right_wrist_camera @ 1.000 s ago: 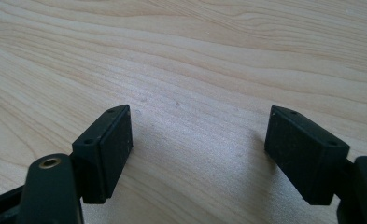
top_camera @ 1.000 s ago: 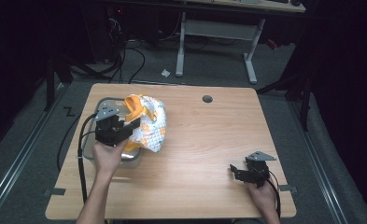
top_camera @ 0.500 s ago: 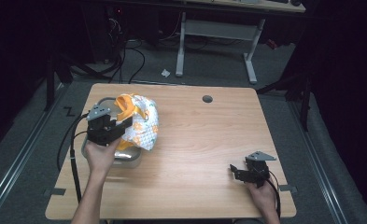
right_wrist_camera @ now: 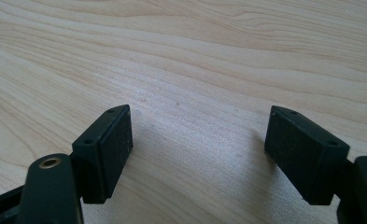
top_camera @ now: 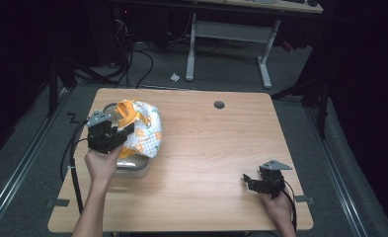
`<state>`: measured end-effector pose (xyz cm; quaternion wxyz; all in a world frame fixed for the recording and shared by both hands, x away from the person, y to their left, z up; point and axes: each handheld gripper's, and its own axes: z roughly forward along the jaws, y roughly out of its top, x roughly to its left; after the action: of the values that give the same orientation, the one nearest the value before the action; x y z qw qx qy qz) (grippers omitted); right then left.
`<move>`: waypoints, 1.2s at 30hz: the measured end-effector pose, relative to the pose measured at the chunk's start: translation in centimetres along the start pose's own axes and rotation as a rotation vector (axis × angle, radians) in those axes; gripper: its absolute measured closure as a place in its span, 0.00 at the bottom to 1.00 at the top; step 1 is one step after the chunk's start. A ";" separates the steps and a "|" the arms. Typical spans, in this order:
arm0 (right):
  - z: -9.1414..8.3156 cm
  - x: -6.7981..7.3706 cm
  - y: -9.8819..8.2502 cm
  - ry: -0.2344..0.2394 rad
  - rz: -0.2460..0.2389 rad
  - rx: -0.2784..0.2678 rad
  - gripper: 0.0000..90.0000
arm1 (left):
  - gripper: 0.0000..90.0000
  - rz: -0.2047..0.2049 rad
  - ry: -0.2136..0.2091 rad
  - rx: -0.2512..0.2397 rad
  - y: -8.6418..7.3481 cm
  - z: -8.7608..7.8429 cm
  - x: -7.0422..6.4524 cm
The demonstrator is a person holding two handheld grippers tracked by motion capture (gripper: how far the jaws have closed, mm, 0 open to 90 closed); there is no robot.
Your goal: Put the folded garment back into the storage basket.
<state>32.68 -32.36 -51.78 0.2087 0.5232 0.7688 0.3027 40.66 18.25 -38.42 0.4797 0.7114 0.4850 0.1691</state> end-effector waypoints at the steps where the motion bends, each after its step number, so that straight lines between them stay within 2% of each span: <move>1: 0.0 0.0 0.0 0.000 0.000 0.000 0.26 | 0.83 -0.001 0.002 0.000 0.0 0.0 0.1; 9: 0.0 0.0 0.0 0.000 0.000 0.000 0.26 | 0.83 -0.011 0.014 -0.001 -0.3 0.0 0.9; 14: 0.0 0.0 0.0 0.000 0.001 0.000 0.26 | 0.83 -0.003 0.022 0.005 -0.5 -0.1 1.4; 15: 0.0 0.0 0.0 0.000 0.001 0.000 0.26 | 0.83 0.016 0.044 0.017 -0.7 0.0 1.5; 18: 0.0 0.0 0.0 0.000 0.001 0.000 0.26 | 0.83 0.019 0.044 0.019 -0.8 0.0 1.6; 28: 0.0 0.0 0.0 0.000 0.001 0.000 0.26 | 0.83 -0.003 0.039 0.044 -1.4 0.6 2.5; 36: 0.0 0.0 0.0 0.000 0.001 0.000 0.26 | 0.83 -0.021 0.052 0.070 -2.2 1.5 3.4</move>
<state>32.67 -32.35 -51.77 0.2085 0.5238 0.7685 0.3027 42.15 20.53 -41.72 0.4433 0.7181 0.5104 0.1654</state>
